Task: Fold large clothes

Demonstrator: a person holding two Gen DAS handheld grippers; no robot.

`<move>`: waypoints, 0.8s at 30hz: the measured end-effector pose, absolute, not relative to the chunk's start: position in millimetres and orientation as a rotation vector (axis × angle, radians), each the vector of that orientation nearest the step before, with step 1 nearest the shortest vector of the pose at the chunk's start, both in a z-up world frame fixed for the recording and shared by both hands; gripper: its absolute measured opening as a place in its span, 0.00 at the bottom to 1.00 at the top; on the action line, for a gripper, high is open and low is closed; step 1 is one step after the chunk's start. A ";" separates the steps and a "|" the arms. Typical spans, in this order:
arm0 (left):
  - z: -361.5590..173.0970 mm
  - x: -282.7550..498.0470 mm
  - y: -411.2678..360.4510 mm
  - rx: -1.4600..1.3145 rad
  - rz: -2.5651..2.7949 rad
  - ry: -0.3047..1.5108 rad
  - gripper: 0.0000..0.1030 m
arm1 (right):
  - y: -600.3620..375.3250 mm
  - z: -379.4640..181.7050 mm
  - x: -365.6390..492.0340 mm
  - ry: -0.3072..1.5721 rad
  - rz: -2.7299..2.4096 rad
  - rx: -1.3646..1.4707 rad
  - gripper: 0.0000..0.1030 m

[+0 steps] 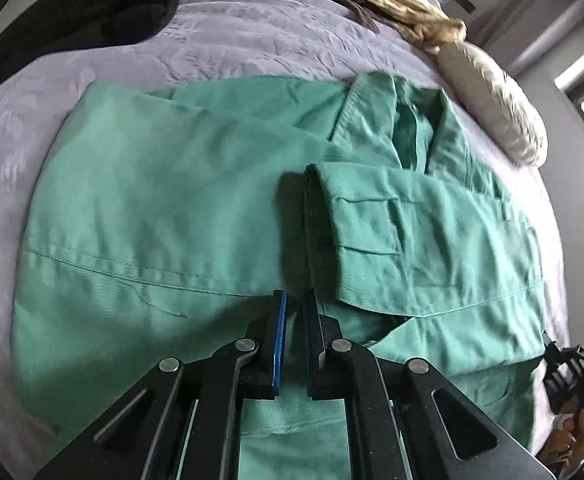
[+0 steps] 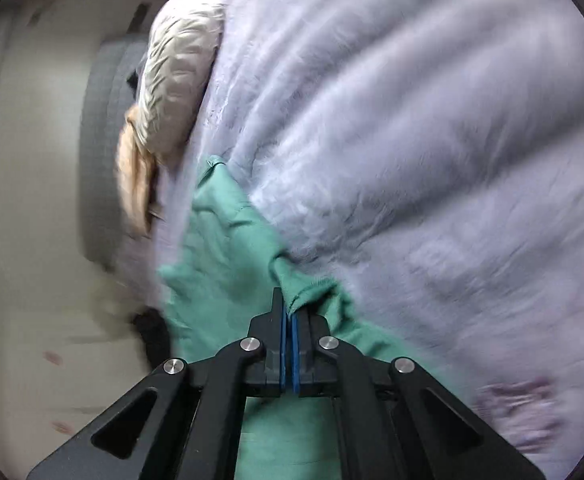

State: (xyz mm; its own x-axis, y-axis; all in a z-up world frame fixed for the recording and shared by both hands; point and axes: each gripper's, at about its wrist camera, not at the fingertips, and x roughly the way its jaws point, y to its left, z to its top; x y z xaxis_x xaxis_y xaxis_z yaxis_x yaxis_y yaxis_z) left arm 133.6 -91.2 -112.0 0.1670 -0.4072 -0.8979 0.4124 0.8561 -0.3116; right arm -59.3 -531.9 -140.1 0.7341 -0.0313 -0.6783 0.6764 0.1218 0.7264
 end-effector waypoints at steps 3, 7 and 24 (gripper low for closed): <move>-115.1 132.2 -94.3 0.041 -0.567 1.271 0.09 | -538.6 -158.1 -61.2 0.706 -0.567 1.340 0.02; -105.7 133.3 -86.1 0.073 -0.541 1.240 0.09 | -539.5 -155.6 -60.8 0.751 -0.544 1.338 0.03; -109.3 101.5 -141.0 0.272 -0.623 1.181 0.09 | -530.0 -104.4 36.5 0.948 -0.414 0.805 0.33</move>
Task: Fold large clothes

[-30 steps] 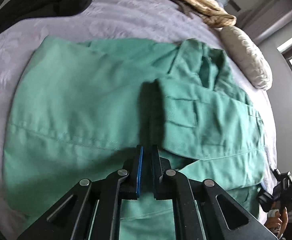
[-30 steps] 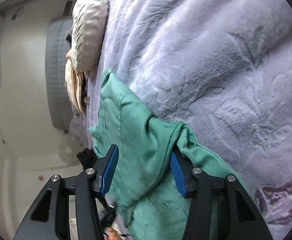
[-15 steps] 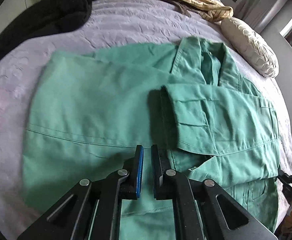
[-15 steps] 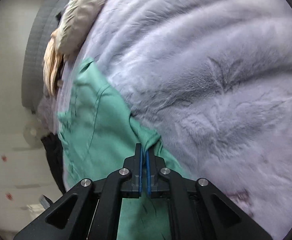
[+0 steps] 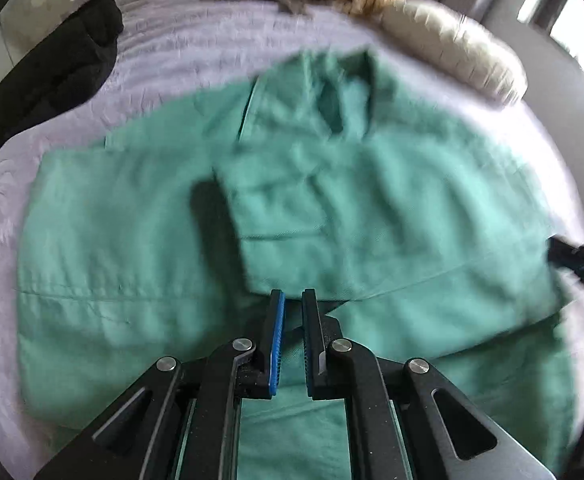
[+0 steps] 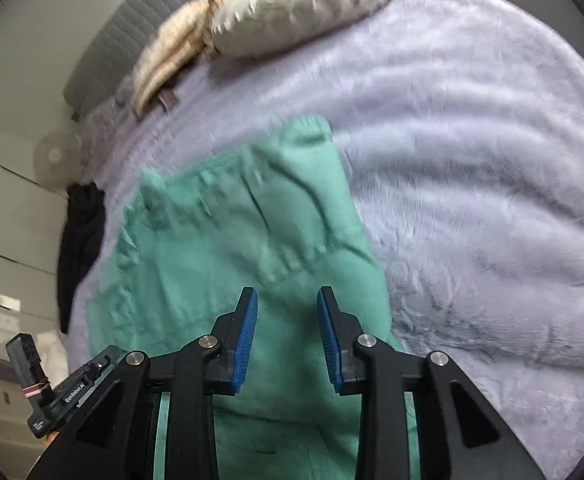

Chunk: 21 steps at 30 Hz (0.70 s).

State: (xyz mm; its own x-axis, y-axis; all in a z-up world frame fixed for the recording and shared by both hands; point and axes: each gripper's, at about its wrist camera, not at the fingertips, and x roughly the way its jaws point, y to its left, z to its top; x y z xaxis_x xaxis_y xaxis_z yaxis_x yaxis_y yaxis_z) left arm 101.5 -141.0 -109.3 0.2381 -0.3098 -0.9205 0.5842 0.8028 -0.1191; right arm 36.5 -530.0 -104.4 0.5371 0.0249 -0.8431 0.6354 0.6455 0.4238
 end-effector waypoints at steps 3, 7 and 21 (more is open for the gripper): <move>-110.6 100.9 -132.6 0.257 -0.635 1.167 0.09 | -536.6 -129.3 27.2 1.014 -0.445 0.800 0.19; -104.6 104.8 -117.8 0.288 -0.544 1.183 0.09 | -549.1 -127.8 3.5 0.975 -0.445 0.880 0.19; -83.3 60.8 -61.4 0.293 -0.336 1.209 0.99 | -517.7 -96.1 -45.1 1.014 -0.389 0.935 0.43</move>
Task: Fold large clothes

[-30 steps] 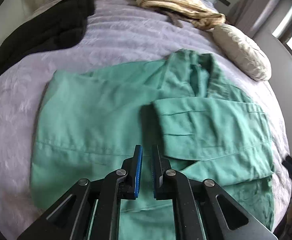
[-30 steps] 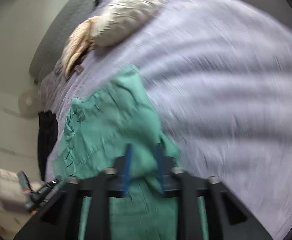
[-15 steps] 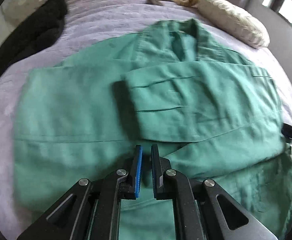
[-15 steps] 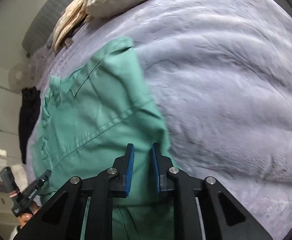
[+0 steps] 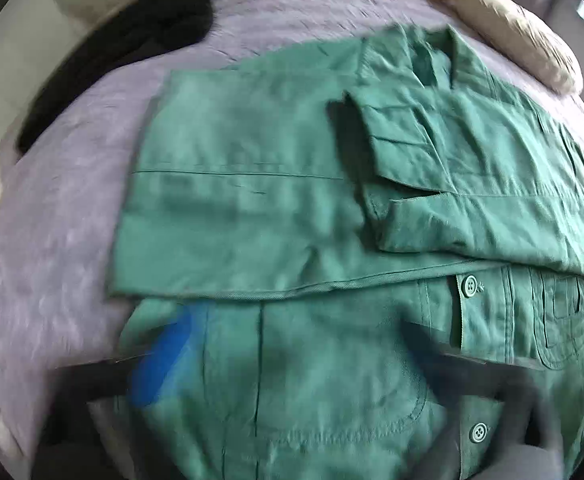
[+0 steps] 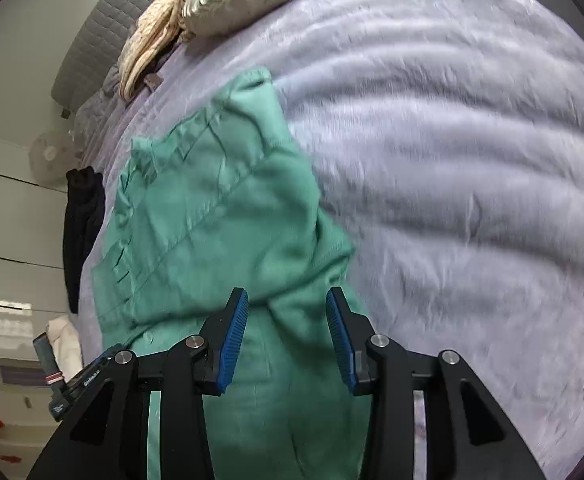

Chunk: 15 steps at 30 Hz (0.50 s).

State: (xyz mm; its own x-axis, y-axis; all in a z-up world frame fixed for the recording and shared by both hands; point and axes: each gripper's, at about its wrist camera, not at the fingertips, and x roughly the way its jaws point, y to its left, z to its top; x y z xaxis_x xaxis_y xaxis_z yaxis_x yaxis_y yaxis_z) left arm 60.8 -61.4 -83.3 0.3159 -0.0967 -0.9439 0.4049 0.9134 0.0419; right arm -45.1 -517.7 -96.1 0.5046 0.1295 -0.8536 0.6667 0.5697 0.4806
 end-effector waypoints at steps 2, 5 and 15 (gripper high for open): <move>-81.7 53.1 -61.3 0.309 -0.333 1.214 0.99 | -512.8 -98.6 -48.0 1.031 -0.374 0.944 0.43; -83.8 45.3 -60.2 0.308 -0.324 1.244 0.99 | -505.8 -100.8 -51.3 1.056 -0.354 0.943 0.55; -89.8 0.6 -56.0 0.323 -0.299 1.329 0.99 | -478.1 -106.5 -59.0 1.109 -0.217 0.913 0.78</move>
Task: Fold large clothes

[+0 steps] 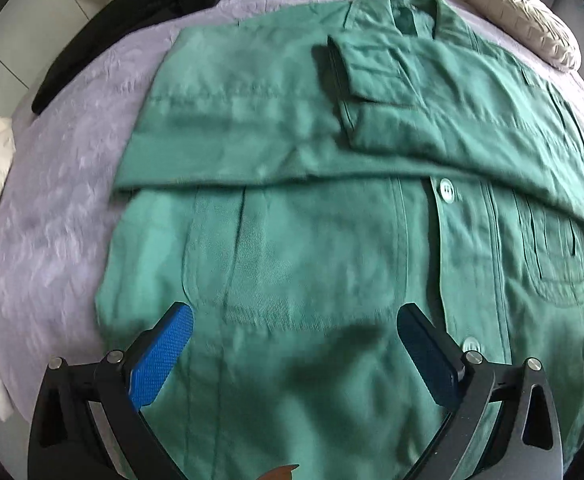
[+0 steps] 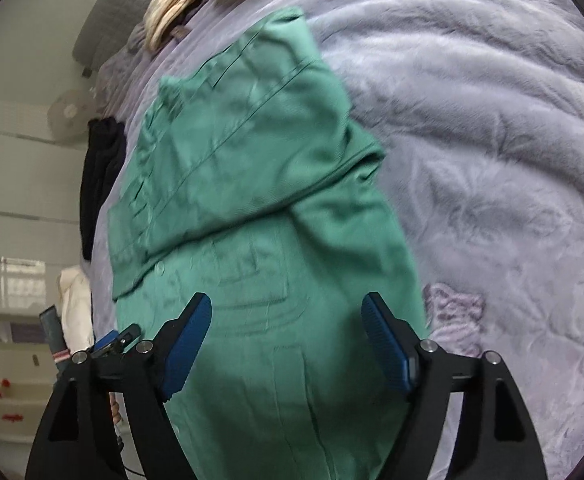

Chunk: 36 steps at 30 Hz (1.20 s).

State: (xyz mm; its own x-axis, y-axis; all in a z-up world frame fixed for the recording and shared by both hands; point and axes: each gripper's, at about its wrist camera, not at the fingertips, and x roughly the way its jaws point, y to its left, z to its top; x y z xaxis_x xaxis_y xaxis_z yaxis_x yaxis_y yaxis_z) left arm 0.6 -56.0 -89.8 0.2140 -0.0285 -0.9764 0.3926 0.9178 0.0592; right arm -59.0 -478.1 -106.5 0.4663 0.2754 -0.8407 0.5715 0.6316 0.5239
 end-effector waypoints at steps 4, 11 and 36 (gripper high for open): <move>-90.4 -13.8 -50.9 0.352 -0.278 1.340 0.99 | -463.0 -108.3 -59.4 1.126 -0.190 0.905 0.78; -91.0 -28.7 -29.3 0.361 -0.308 1.340 0.99 | -440.2 -110.7 -64.0 1.119 -0.193 0.926 0.78; -77.5 -81.0 129.6 0.260 -0.304 1.415 0.99 | -363.3 -77.7 -116.9 1.111 -0.321 0.900 0.78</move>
State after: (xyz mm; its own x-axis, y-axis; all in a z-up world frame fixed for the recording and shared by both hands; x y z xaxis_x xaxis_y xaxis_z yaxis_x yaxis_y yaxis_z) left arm -81.0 129.6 -77.5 0.1286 -0.0527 -0.9903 0.3590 0.9333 -0.0030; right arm -116.9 -363.3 -77.7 0.4430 0.1988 -0.8742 0.6342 0.6198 0.4623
